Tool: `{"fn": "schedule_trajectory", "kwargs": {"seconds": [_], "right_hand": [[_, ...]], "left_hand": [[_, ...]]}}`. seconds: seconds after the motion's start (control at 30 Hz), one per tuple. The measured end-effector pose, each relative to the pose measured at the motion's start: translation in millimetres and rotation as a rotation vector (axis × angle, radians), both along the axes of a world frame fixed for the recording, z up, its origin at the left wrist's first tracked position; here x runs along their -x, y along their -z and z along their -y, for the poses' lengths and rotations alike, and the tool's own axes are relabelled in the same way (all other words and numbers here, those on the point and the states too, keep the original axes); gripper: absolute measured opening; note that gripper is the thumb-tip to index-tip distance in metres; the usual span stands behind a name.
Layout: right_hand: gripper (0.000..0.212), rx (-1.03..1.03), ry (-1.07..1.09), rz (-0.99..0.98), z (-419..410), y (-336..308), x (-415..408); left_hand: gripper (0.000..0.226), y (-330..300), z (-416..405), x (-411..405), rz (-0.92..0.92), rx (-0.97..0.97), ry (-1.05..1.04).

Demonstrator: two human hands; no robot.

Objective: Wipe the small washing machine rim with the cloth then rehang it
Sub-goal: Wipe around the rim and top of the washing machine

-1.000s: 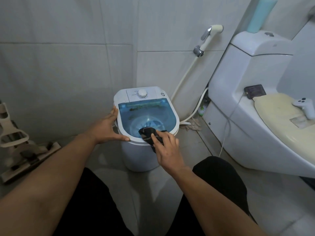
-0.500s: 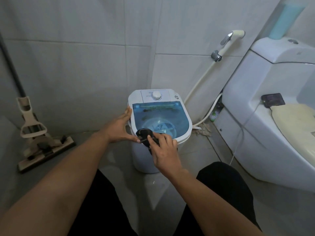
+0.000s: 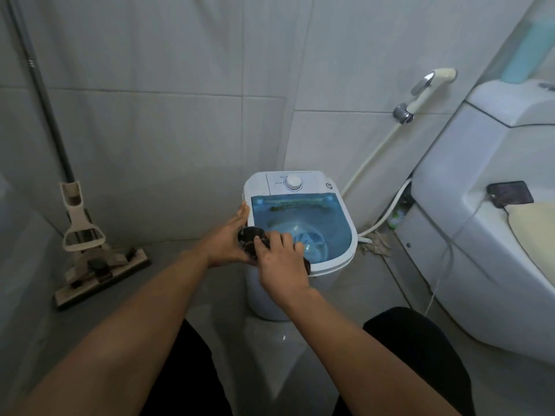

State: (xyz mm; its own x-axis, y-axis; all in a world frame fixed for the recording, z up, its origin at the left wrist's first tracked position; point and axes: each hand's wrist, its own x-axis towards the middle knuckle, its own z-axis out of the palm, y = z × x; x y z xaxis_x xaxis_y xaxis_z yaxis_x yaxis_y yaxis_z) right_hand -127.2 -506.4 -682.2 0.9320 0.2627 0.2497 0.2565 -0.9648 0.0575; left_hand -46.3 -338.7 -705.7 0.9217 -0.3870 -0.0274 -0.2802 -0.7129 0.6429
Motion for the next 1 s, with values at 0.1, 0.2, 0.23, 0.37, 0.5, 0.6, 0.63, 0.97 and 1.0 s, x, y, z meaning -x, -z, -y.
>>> {"fn": "schedule_trajectory", "kwargs": {"seconds": [0.1, 0.2, 0.23, 0.37, 0.5, 0.6, 0.63, 0.97, 1.0], "right_hand": [[0.036, 0.033, 0.022, -0.008, -11, -6, -9], [0.024, 0.049, 0.049, -0.002, -23, -10, -17], [0.021, 0.05, 0.06, -0.005, -27, -12, -19], [0.013, 0.079, 0.093, -0.021, -39, -15, -28], [0.01, 0.121, 0.115, -0.041, -44, -13, -41], [0.015, 0.14, 0.12, -0.065, -47, -19, -50], [0.02, 0.137, 0.09, -0.081, -47, -22, -53], [0.027, 0.202, 0.011, -0.171, -48, -45, -93], [0.028, 0.2, 0.012, -0.18, -48, -47, -98]], "left_hand": [[0.145, 1, -1, -2, -0.032, 0.04, 0.0], [0.14, 0, -1, -2, -0.059, 0.064, -0.003], [0.136, 0, 0, -2, -0.062, 0.072, -0.006], [0.117, -2, 2, 2, -0.024, 0.135, -0.012], [0.06, -5, 4, 7, -0.049, 0.194, -0.013], [0.05, -4, 0, 8, -0.082, 0.219, 0.011], [0.053, -2, -1, 8, -0.101, 0.245, 0.0], [0.106, 13, -5, 3, -0.221, 0.353, -0.122], [0.11, 14, -5, 3, -0.22, 0.348, -0.127]]}}
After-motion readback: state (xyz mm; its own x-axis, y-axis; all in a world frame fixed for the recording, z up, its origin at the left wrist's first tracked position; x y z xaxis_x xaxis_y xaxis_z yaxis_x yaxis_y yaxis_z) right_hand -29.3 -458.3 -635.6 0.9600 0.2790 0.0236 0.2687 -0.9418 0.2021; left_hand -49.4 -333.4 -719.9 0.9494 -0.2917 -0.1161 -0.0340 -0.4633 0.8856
